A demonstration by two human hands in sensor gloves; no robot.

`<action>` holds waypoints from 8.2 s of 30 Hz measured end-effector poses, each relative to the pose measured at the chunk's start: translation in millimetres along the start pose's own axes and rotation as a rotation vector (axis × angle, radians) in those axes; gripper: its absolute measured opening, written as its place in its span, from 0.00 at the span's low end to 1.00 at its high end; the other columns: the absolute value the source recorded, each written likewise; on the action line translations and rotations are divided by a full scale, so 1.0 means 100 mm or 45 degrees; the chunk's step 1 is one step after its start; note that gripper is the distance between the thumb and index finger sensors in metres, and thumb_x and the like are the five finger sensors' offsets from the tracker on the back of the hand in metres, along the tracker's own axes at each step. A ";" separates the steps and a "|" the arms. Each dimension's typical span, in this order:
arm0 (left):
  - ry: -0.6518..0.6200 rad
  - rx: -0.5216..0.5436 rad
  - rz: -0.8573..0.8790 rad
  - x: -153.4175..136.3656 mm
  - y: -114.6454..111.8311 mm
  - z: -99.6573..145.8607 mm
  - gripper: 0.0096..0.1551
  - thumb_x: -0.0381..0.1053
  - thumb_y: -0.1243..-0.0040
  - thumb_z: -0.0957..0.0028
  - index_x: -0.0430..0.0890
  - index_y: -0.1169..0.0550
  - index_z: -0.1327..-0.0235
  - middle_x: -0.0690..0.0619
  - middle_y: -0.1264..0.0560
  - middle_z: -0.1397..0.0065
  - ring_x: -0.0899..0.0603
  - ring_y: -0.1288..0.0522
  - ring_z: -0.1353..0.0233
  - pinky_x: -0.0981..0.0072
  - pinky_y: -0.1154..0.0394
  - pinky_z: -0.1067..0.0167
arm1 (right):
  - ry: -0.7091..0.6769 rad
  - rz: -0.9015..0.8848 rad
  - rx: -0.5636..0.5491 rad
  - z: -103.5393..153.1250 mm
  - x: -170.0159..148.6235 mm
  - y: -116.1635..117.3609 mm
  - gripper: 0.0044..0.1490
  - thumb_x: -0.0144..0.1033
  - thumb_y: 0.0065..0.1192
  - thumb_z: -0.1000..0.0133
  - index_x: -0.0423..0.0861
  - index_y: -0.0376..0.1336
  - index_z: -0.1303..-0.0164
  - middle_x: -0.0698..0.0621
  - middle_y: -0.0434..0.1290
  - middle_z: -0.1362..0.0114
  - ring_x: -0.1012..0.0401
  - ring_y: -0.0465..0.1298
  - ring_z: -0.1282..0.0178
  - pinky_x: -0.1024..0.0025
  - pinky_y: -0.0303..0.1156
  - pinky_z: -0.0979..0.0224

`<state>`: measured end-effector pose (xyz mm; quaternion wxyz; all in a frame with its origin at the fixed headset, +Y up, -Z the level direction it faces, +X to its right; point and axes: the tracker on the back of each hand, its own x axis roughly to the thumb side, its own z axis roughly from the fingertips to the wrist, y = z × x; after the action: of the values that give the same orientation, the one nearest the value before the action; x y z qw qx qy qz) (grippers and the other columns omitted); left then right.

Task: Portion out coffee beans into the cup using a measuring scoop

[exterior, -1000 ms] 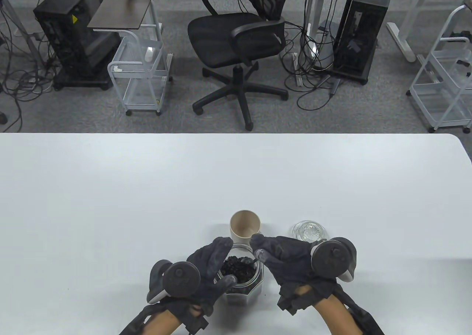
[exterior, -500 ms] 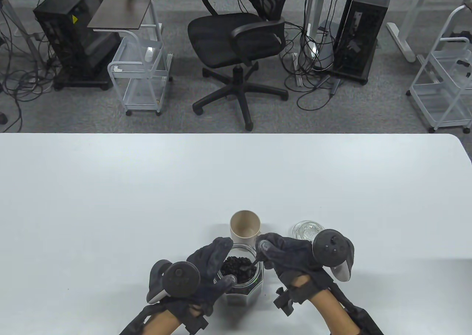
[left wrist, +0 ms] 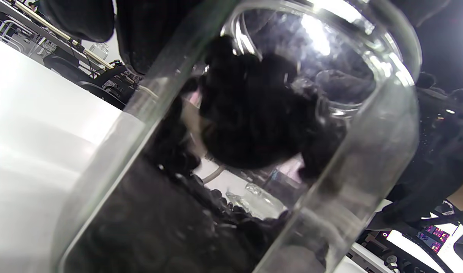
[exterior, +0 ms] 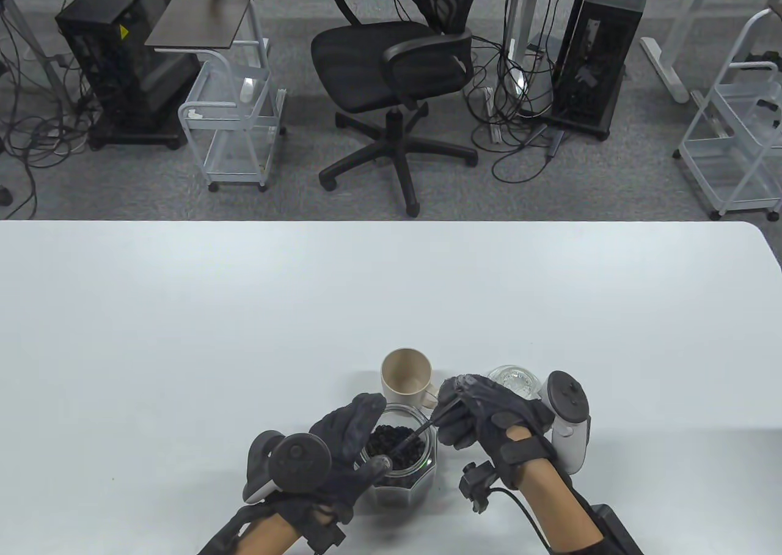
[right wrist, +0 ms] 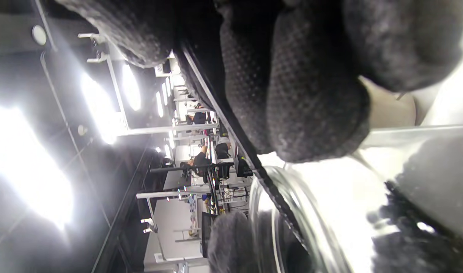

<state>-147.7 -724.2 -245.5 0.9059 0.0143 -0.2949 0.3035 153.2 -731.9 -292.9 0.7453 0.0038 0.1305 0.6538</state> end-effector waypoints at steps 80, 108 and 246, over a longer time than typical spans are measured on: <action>0.006 -0.009 0.005 0.00 0.01 0.00 0.56 0.77 0.58 0.55 0.44 0.45 0.19 0.36 0.40 0.17 0.23 0.33 0.23 0.25 0.39 0.32 | -0.966 1.036 -0.002 0.18 0.39 0.31 0.29 0.40 0.61 0.42 0.41 0.67 0.33 0.33 0.74 0.35 0.34 0.81 0.42 0.40 0.74 0.43; 0.007 -0.010 0.009 0.00 0.01 0.00 0.57 0.77 0.58 0.55 0.44 0.45 0.19 0.36 0.40 0.17 0.23 0.33 0.23 0.26 0.39 0.32 | -0.932 0.269 -0.225 0.37 0.69 -0.10 0.25 0.46 0.59 0.42 0.40 0.73 0.49 0.40 0.82 0.57 0.46 0.86 0.69 0.54 0.79 0.61; 0.011 -0.010 0.005 0.00 0.01 0.01 0.56 0.77 0.58 0.54 0.44 0.45 0.19 0.36 0.39 0.17 0.23 0.32 0.23 0.26 0.39 0.32 | -0.977 0.926 -0.110 0.22 0.43 0.24 0.28 0.38 0.62 0.43 0.41 0.68 0.35 0.33 0.75 0.37 0.38 0.83 0.48 0.39 0.73 0.44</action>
<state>-148.9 -723.3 -245.2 0.9067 0.0089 -0.2921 0.3042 139.4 -682.5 -275.5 0.4641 0.2569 -0.1885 0.8265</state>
